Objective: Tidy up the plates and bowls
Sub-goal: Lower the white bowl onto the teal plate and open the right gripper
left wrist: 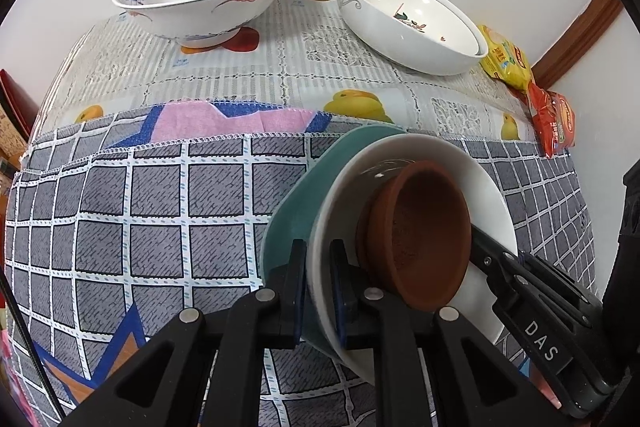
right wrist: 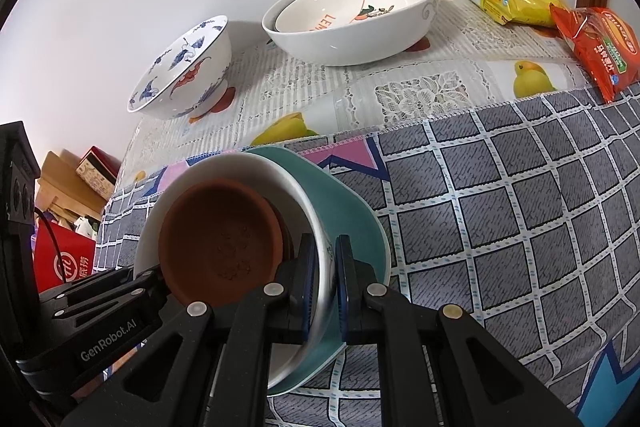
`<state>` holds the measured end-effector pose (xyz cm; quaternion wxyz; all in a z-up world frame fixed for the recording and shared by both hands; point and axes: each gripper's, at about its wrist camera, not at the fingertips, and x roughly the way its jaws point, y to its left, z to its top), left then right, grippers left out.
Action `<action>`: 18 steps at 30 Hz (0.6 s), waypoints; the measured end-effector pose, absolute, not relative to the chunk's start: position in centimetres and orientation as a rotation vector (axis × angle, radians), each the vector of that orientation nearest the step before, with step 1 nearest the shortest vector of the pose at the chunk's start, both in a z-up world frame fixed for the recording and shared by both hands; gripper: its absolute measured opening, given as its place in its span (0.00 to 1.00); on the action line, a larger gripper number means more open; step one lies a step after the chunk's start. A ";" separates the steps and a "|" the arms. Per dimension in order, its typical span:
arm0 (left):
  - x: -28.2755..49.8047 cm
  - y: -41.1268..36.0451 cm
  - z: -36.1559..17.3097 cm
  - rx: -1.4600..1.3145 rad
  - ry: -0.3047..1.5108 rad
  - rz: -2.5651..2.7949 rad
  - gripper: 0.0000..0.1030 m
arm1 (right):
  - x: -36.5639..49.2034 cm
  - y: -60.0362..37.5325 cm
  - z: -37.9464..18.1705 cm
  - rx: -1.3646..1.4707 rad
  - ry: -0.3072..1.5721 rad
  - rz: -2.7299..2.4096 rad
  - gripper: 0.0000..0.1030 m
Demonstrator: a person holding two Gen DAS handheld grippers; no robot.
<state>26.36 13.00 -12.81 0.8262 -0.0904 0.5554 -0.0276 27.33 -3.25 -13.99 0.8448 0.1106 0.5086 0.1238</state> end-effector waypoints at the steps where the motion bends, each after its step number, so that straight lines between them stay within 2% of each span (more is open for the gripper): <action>1: 26.4 13.1 -12.8 -0.197 1.182 -0.060 0.14 | 27.3 -3.2 -14.0 0.230 1.073 0.260 0.10; 18: 26.3 12.8 -12.7 -0.182 1.197 -0.048 0.16 | 27.1 -3.8 -13.4 0.219 1.071 0.259 0.15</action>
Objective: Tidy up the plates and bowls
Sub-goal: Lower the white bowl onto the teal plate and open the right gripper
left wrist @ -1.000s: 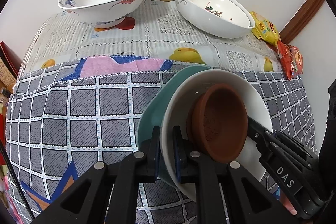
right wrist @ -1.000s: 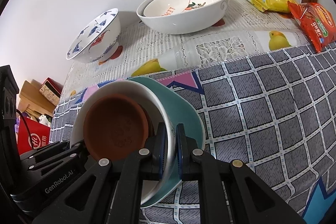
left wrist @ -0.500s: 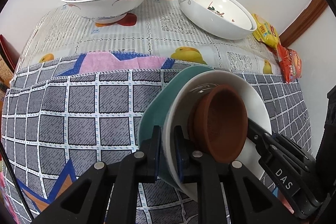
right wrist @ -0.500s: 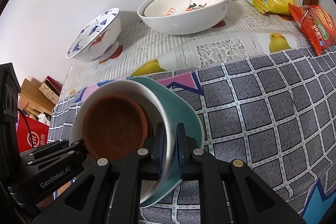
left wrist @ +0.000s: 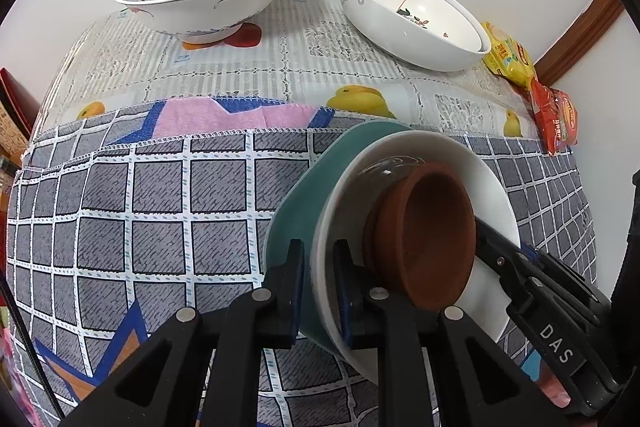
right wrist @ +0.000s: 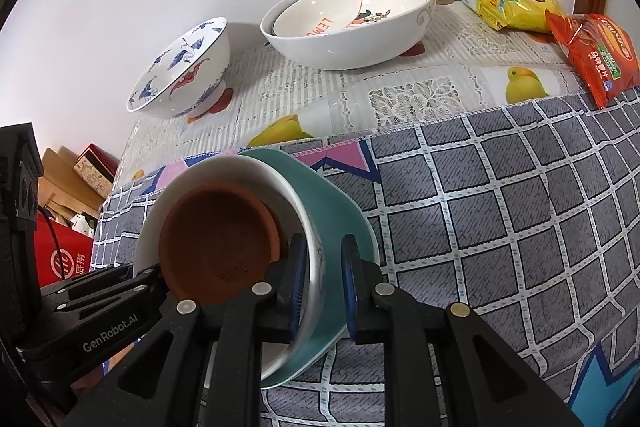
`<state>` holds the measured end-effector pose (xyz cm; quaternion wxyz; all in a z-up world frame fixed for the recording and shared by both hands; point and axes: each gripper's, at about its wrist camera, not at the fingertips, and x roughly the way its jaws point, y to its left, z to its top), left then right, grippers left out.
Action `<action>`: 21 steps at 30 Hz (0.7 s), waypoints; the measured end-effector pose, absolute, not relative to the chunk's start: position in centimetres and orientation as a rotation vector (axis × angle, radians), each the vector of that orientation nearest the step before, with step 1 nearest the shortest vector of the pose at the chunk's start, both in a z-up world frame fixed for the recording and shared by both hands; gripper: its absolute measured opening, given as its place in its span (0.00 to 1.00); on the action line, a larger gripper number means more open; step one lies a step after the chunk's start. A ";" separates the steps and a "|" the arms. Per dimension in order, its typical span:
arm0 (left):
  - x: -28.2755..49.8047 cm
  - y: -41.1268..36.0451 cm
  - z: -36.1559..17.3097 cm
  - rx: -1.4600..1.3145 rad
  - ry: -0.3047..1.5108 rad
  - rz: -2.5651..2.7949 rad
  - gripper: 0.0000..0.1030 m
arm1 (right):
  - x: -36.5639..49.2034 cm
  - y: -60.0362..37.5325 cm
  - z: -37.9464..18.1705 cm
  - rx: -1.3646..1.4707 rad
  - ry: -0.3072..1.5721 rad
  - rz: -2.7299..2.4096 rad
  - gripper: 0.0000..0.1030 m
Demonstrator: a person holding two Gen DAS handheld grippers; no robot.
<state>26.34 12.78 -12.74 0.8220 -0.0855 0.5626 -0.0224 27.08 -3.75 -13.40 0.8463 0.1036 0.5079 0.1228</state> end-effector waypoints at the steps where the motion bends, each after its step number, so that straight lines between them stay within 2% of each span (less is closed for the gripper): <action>1: 26.3 12.8 -12.7 -0.179 1.196 -0.044 0.17 | 27.0 -3.8 -13.3 0.218 1.069 0.259 0.15; 4: 26.1 12.7 -12.4 -0.158 1.184 -0.021 0.20 | 26.8 -3.8 -13.0 0.211 1.061 0.256 0.15; 15: 24.8 12.8 -11.0 -0.160 1.164 -0.014 0.22 | 25.7 -4.2 -12.1 0.208 1.051 0.260 0.16; 21: 23.6 13.0 -10.0 -0.163 1.147 -0.003 0.27 | 24.5 -4.1 -11.3 0.182 1.046 0.262 0.16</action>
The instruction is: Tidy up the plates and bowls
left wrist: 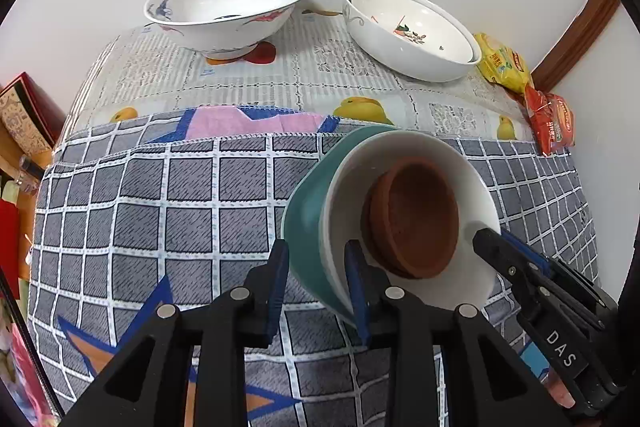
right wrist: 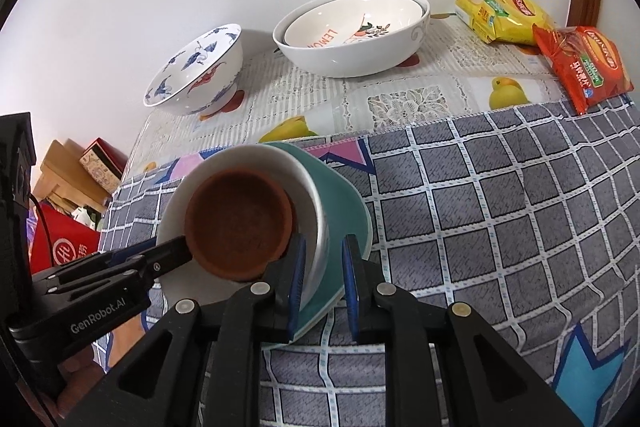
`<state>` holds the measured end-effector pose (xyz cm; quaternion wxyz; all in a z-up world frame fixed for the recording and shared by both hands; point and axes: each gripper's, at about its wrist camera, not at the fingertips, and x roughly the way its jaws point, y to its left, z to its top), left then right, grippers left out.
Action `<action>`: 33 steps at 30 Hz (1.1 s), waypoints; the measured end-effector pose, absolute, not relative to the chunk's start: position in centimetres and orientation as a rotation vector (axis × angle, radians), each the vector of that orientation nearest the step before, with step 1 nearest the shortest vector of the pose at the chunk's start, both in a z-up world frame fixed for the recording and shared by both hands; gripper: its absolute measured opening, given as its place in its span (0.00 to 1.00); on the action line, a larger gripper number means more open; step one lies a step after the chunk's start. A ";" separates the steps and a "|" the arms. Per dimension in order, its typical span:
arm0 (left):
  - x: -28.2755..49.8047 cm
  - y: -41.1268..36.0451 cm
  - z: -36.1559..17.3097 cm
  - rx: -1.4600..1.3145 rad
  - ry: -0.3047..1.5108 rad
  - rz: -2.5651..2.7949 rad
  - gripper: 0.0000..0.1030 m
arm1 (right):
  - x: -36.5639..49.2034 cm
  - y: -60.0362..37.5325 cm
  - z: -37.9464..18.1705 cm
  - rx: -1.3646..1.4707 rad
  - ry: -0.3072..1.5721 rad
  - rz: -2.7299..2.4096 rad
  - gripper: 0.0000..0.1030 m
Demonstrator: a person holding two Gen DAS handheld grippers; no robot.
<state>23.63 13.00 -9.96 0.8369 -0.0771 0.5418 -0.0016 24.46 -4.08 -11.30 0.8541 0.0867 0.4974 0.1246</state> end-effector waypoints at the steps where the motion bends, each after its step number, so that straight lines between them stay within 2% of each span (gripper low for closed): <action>1: 23.4 13.0 -9.7 -0.163 1.142 -0.002 0.27 | 24.3 -4.1 -11.1 0.177 1.048 0.263 0.16; 15: 18.7 11.7 -5.8 -0.127 1.073 -0.011 0.27 | 19.5 -5.3 -7.6 0.169 0.993 0.260 0.17; 20: 16.3 9.7 -4.2 -0.067 1.030 -0.018 0.33 | 16.6 -6.9 -5.6 0.164 0.934 0.228 0.17; 23: 14.5 8.5 -3.2 -0.058 0.998 -0.024 0.40 | 14.5 -8.2 -4.5 0.143 0.916 0.198 0.18; 26: 12.4 7.0 -2.1 -0.052 0.951 -0.032 0.44 | 12.3 -9.7 -3.4 0.125 0.889 0.168 0.32; 28: 11.3 6.3 -1.5 -0.055 0.924 -0.037 0.53 | 10.6 -10.6 -2.7 0.104 0.868 0.133 0.37; 32: 8.3 4.4 0.0 -0.047 0.840 -0.026 0.62 | 7.7 -12.2 -1.7 0.061 0.855 0.092 0.41; 33: 7.4 3.8 0.3 -0.042 0.820 -0.022 0.67 | 7.0 -12.6 -1.6 0.054 0.855 0.085 0.43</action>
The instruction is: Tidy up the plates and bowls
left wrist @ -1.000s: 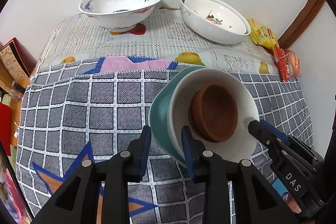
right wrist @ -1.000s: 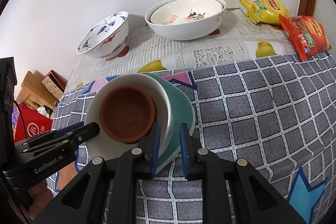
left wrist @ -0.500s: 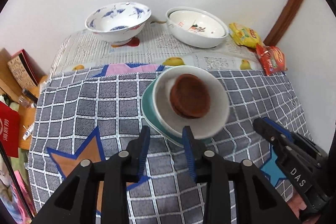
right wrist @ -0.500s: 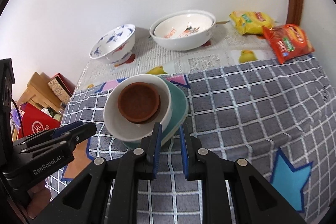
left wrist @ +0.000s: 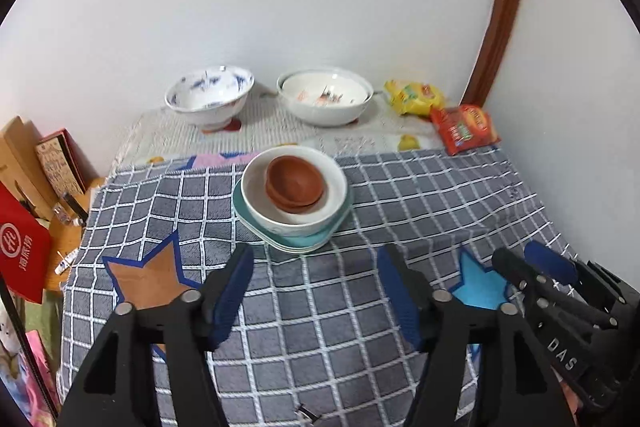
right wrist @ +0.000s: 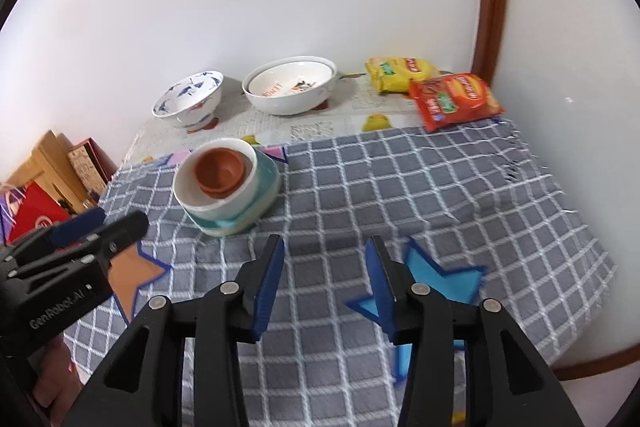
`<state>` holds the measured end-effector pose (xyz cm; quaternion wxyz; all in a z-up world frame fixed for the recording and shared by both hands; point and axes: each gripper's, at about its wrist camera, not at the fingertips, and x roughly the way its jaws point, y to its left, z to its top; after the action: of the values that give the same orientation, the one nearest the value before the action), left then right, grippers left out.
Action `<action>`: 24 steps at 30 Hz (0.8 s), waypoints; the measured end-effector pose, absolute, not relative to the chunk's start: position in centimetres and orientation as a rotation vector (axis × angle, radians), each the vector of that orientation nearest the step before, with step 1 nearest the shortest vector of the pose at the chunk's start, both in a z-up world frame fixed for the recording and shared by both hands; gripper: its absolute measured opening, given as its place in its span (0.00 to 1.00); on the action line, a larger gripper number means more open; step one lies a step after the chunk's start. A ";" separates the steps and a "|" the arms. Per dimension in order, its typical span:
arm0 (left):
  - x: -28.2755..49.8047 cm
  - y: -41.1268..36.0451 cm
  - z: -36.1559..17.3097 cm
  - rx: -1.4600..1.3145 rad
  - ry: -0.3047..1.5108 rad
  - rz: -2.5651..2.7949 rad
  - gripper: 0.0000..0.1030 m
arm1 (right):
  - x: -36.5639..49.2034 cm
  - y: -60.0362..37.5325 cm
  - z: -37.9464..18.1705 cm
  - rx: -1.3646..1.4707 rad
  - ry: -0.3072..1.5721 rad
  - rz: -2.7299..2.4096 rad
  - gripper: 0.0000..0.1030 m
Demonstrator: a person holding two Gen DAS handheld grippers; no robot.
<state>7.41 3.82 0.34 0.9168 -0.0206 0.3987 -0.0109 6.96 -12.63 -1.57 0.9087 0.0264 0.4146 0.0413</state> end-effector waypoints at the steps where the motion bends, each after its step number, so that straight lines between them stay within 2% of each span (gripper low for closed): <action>1: 6.8 3.4 0.5 -0.039 0.809 -0.020 0.70 | 6.2 -13.1 -1.4 0.054 0.852 0.079 0.48; 2: 5.7 2.8 0.9 -0.027 0.783 -0.016 0.72 | 5.2 -13.5 -1.1 0.056 0.844 0.073 0.51; 4: 4.5 2.1 1.3 -0.012 0.755 -0.005 0.82 | 3.8 -14.2 -0.7 0.063 0.825 0.069 0.66; 6: 3.2 1.3 1.6 0.006 0.724 0.007 0.85 | 2.3 -14.7 -0.2 0.068 0.804 0.064 0.78; 9: 1.6 0.3 2.1 0.024 0.695 0.027 0.90 | -0.4 -15.7 0.6 0.061 0.768 0.045 0.88; 12: 0.4 -0.3 2.1 0.018 0.689 0.035 0.93 | -2.1 -16.4 0.9 0.067 0.770 0.038 0.89; 24: -3.5 -1.4 1.5 0.017 0.685 0.047 0.93 | -6.2 -18.1 1.0 0.073 0.743 -0.009 0.89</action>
<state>-3.52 -1.44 1.46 0.9416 0.0083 0.3360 0.0230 -6.20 -18.14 1.02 0.9312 0.0354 0.3629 -0.0046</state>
